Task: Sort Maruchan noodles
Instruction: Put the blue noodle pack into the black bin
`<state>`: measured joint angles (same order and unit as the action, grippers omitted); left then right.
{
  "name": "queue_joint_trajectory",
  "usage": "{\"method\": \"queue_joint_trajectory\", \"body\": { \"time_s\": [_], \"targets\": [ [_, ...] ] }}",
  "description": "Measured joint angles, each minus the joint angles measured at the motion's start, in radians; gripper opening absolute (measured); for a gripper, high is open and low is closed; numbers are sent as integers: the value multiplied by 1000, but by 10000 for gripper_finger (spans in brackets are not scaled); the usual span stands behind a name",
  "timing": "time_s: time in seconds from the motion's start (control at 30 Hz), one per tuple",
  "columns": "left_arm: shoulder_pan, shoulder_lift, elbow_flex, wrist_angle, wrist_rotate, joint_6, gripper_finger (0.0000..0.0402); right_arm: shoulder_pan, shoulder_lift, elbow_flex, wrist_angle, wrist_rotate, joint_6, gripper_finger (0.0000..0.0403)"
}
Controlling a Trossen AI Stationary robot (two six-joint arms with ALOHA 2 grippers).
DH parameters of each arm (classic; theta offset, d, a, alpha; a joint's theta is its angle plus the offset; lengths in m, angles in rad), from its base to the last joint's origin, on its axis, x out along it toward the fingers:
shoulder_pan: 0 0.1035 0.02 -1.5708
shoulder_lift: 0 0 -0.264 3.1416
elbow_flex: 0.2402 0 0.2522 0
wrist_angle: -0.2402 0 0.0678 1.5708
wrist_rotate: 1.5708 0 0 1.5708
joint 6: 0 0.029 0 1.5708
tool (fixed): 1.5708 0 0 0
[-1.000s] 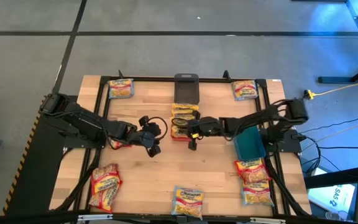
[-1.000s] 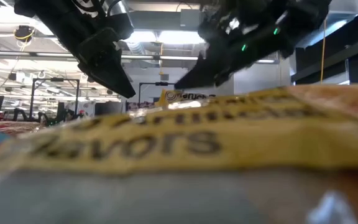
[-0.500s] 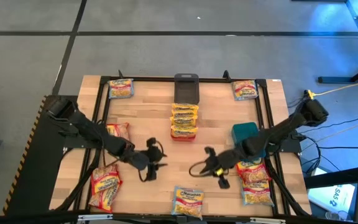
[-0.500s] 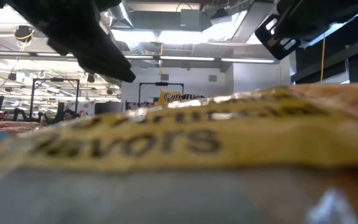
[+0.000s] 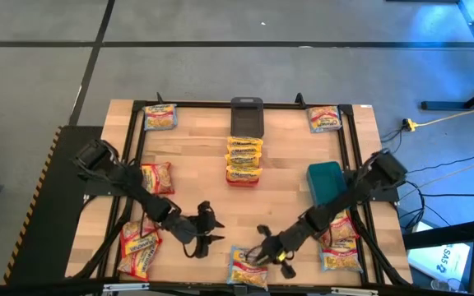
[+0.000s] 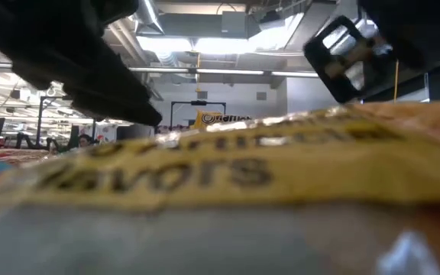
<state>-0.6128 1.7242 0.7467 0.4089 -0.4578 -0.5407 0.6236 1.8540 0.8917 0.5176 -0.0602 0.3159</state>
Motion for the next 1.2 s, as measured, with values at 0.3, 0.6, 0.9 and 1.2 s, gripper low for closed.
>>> {"method": "queue_joint_trajectory", "body": {
  "time_s": [0.3,0.6,0.9,1.2],
  "targets": [
    [-21,35,0,55,-30,-40,170,12,136,158,-187,-117,19,30],
    [-15,38,-1,65,-40,-45,170,-59,120,257,-586,-55,-13,30],
    [0,38,-1,64,-50,-27,170,-187,103,264,-684,50,-108,30],
    [2,38,-1,121,-55,0,170,-152,-131,247,-1009,230,-56,30]
  ]
}}
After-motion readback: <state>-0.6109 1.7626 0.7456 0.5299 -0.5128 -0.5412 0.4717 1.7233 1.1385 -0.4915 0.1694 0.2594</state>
